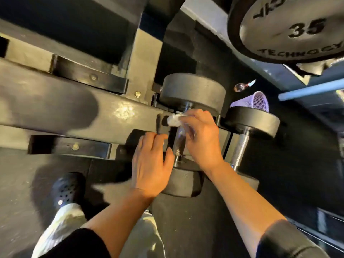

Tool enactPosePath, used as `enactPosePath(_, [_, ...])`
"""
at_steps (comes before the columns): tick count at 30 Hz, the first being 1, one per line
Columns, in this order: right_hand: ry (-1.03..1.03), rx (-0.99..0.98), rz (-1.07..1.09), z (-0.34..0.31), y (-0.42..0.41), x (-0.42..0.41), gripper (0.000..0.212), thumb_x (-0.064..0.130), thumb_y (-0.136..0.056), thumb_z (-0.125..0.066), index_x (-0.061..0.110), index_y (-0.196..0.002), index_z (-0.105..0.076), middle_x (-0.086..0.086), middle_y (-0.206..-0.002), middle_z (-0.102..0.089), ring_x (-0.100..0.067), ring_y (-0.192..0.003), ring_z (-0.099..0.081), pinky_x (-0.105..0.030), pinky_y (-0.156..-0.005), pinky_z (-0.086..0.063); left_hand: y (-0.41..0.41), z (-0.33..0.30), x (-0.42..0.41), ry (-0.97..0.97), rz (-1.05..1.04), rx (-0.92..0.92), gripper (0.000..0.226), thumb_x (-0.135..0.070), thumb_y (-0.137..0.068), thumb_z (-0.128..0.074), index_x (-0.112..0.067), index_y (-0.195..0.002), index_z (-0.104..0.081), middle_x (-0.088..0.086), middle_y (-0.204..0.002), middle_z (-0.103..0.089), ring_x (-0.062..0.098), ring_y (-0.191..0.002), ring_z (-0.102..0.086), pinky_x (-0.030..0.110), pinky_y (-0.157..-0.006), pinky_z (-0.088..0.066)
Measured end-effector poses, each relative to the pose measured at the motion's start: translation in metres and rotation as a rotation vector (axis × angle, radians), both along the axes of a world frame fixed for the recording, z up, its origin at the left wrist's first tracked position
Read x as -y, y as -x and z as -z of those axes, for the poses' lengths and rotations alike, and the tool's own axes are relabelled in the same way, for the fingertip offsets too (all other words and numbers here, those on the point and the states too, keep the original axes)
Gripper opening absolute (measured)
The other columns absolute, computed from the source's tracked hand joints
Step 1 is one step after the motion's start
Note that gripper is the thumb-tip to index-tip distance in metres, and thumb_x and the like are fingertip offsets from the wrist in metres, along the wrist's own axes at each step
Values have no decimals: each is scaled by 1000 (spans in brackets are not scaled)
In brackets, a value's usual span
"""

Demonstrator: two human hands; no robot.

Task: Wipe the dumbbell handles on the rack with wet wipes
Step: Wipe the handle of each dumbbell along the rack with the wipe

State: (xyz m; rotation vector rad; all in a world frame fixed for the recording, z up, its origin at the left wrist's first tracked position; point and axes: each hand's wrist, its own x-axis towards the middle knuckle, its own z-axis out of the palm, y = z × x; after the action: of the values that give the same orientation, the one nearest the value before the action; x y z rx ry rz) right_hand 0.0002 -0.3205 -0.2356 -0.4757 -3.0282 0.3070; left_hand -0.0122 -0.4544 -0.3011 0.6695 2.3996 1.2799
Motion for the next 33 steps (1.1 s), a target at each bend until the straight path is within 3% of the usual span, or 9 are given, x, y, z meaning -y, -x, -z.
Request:
enactPosePath(5, [-244,298,-93,8,5,2,49,-10,-65,-63,-1,-113,-65,-14,-124,-61,-35,-104,-53,-35,-87,-47,-2,-1,0,-19,-18,39,38,-28,-85,-40,-6,-109,-59,12,-101,-53,25,-91,-51,39,-72,-48])
enactPosePath(11, [-237,347,-130,7,-3,7,48,10,-81,-32,1,-116,-64,-6,-119,-63,-31,-98,-51,-31,-85,-44,-1,-3,0,6,7,62,40,-27,-84,-39,-6,-111,-60,13,-103,-54,26,-95,-51,37,-78,-46])
enactPosePath(14, [-199,318,-146,10,-7,6,33,-1,-79,-55,1,-110,-67,-4,-112,-66,-29,-92,-51,-25,-82,-38,0,-3,0,17,16,70,42,-28,-84,-37,-6,-111,-60,13,-104,-54,26,-95,-51,37,-79,-45])
enactPosePath(17, [-114,339,-147,10,-14,7,41,-6,-67,-75,2,-107,-70,-5,-109,-68,-28,-91,-52,-19,-79,-38,0,-5,0,19,22,70,41,-27,-84,-37,-5,-110,-60,13,-103,-54,26,-93,-50,37,-77,-44])
enactPosePath(23, [290,454,-47,-1,-35,2,45,-20,-71,-58,8,-102,-74,-2,-108,-70,-12,-90,-48,-16,-78,-41,1,-3,0,7,26,64,40,-29,-83,-39,-6,-108,-60,14,-99,-54,28,-89,-49,40,-72,-44])
enactPosePath(25, [359,414,20,-4,-41,1,44,-20,-71,-56,9,-98,-75,-2,-105,-71,-4,-89,-46,-9,-77,-40,0,-2,0,-2,22,55,41,-27,-83,-38,-4,-108,-60,15,-98,-54,30,-88,-50,41,-70,-45])
enactPosePath(27, [257,262,56,-8,-43,0,40,-18,-72,-60,8,-99,-74,-2,-108,-69,-10,-95,-53,-9,-83,-42,0,-1,0,-13,19,43,40,-25,-83,-39,-3,-108,-61,16,-98,-54,30,-89,-50,41,-70,-45])
enactPosePath(30, [59,27,118,-7,-39,-8,31,-10,-77,-65,6,-103,-71,-8,-121,-62,-23,-109,-55,-16,-93,-42,-1,0,0,-34,6,39,38,-24,-84,-40,-3,-108,-60,15,-98,-53,26,-90,-47,39,-70,-43])
enactPosePath(33, [73,14,97,1,-31,-13,26,-9,-76,-66,2,-99,-70,-16,-119,-56,-24,-107,-55,-21,-89,-46,-1,-3,1,-32,-9,48,38,-26,-85,-39,-5,-108,-61,13,-99,-53,25,-91,-49,38,-71,-44])
